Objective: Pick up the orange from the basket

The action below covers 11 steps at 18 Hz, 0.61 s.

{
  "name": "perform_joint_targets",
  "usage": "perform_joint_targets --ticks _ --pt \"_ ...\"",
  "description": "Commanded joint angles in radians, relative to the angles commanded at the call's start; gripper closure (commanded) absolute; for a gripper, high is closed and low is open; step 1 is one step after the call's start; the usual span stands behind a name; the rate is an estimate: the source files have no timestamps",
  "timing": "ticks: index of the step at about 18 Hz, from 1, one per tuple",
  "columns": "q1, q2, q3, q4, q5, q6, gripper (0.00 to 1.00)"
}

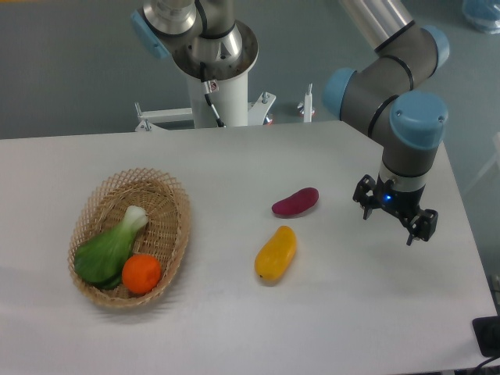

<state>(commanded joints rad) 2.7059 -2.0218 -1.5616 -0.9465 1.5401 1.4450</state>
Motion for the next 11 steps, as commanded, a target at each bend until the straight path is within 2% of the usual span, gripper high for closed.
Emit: perform_joint_targets --ticks 11 --pt "0.003 0.005 -0.015 -0.002 -0.011 0.000 0.00"
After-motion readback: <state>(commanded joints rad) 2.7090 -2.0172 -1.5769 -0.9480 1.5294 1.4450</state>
